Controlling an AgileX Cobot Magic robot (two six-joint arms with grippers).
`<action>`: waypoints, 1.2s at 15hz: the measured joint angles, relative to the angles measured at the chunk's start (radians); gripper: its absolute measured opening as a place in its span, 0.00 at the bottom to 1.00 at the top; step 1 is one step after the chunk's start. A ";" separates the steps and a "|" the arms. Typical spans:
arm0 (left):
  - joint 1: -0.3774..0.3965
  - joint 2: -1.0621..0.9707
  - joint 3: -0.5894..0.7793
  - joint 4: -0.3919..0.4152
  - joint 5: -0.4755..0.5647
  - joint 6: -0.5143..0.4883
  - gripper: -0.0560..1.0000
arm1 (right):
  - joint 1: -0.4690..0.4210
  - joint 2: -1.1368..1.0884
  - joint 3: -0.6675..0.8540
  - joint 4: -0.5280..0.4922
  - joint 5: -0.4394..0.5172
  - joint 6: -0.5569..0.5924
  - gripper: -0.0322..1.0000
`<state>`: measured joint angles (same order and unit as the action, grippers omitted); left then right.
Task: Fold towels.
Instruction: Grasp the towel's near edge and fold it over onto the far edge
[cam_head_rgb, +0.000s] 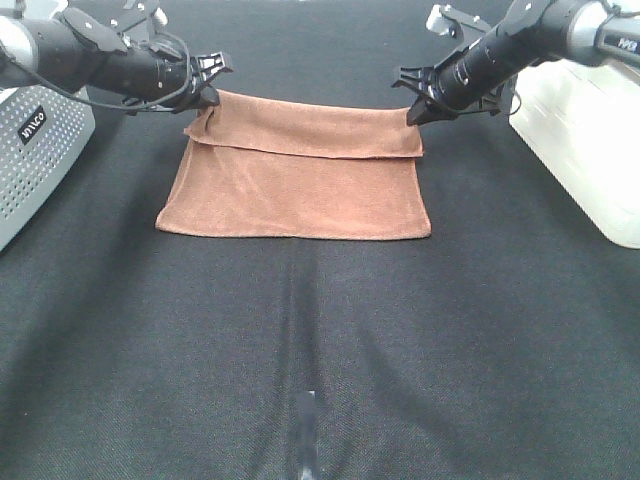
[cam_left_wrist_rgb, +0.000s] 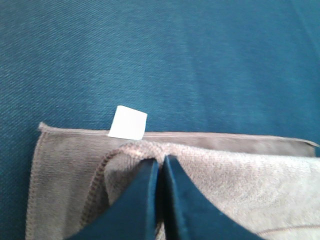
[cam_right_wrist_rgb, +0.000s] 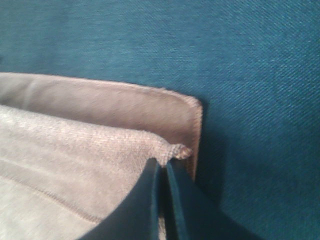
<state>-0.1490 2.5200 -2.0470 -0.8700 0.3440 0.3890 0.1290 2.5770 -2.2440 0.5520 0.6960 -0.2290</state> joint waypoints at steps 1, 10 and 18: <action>0.000 0.001 0.000 -0.007 -0.012 0.001 0.24 | 0.000 0.001 0.000 0.001 -0.016 0.000 0.15; 0.004 -0.055 -0.001 0.160 0.167 0.024 0.86 | 0.000 -0.074 -0.001 -0.036 0.212 0.001 0.80; 0.004 -0.072 -0.006 0.348 0.687 -0.282 0.86 | 0.000 -0.116 0.021 -0.117 0.510 0.158 0.80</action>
<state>-0.1450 2.4480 -2.0530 -0.5220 1.0310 0.1070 0.1290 2.4610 -2.2230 0.4350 1.2060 -0.0710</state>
